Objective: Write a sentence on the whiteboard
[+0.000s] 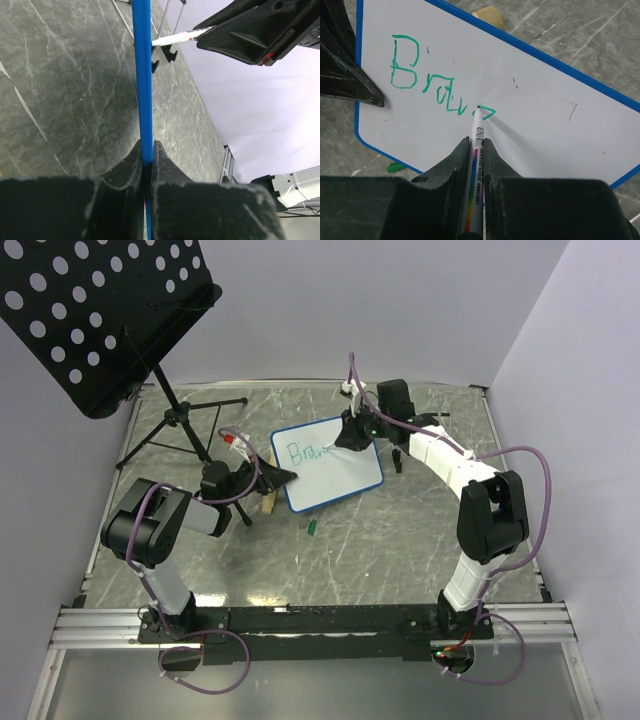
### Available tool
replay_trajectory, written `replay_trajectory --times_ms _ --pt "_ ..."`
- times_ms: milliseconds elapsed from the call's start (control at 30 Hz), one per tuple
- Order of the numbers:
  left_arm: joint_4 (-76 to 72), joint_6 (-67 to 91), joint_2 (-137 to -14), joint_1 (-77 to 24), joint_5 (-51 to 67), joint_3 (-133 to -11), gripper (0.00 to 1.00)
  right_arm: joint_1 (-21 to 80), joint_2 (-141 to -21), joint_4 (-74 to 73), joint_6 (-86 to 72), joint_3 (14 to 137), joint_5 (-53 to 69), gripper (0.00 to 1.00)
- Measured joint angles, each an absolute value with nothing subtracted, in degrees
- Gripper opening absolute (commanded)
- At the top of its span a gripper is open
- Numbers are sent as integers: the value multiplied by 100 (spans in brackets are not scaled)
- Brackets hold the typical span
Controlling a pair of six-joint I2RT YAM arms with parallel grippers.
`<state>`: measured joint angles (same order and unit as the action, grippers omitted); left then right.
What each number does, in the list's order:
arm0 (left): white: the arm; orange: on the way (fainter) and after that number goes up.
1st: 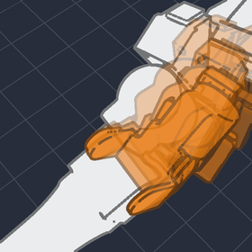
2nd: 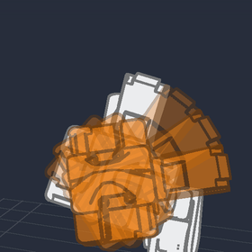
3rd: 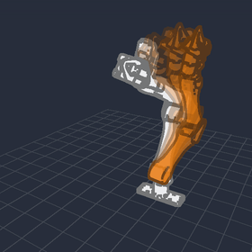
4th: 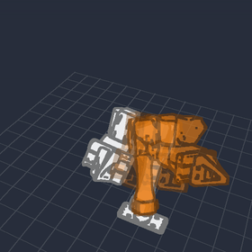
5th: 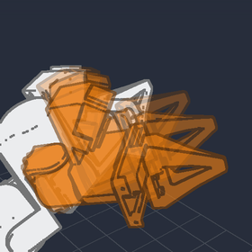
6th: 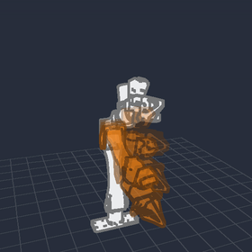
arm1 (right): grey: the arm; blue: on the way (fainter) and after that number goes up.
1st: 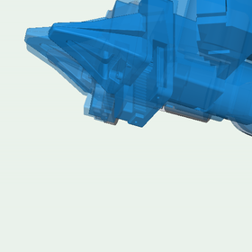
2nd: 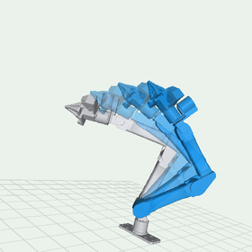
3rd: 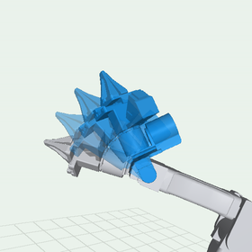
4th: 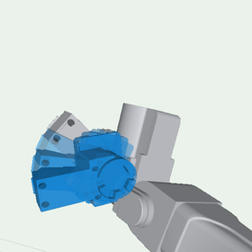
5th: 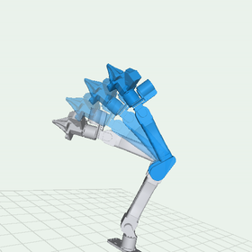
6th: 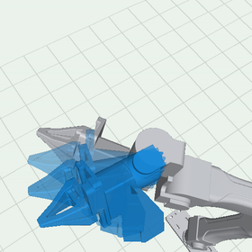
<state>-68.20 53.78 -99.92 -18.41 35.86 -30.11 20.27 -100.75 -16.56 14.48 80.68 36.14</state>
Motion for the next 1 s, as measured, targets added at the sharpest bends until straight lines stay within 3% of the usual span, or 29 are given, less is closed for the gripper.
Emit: replay_trajectory --times_ms 1000 --pt "-6803 5391 -9992 -1839 3566 -3011 1 2036 -10029 -1861 1623 7924 3699 0"
